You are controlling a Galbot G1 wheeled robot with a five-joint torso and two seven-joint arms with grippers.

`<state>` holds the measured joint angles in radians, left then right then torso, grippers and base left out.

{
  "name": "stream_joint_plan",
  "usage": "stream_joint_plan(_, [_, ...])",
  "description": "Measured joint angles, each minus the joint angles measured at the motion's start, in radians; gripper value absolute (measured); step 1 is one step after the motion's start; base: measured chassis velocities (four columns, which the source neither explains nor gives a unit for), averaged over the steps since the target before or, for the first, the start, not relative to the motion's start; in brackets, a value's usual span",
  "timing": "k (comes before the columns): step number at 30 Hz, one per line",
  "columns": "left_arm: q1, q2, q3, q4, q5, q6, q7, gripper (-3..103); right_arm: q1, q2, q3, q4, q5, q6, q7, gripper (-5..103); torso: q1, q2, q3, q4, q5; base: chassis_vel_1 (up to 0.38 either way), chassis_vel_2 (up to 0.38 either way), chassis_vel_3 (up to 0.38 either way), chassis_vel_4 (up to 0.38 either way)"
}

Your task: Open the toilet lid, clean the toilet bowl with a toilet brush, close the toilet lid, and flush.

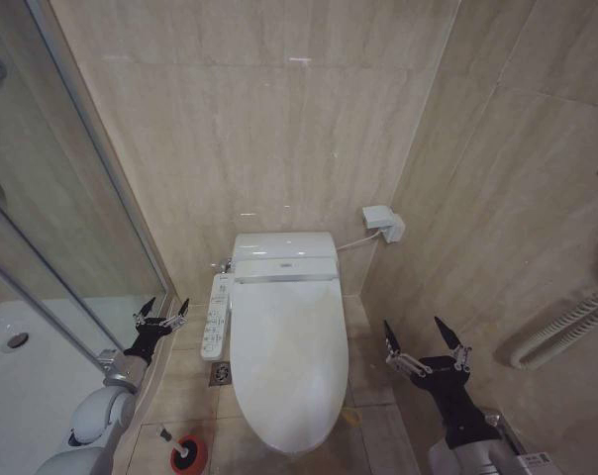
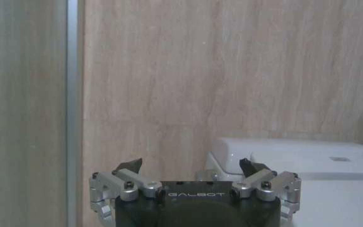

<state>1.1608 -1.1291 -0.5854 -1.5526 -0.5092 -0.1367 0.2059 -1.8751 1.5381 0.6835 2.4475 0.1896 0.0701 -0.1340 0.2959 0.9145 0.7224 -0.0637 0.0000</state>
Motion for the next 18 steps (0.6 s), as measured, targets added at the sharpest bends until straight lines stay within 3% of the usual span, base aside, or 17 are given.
stream_joint_plan(18, [0.009,-0.003,-0.007,0.003,0.005,-0.007,0.009,100,0.000,0.000,0.000,0.000,0.000,0.000,0.000,100,0.000,0.000,0.000,0.0002,0.0000,-0.022,0.024,0.029,-0.028])
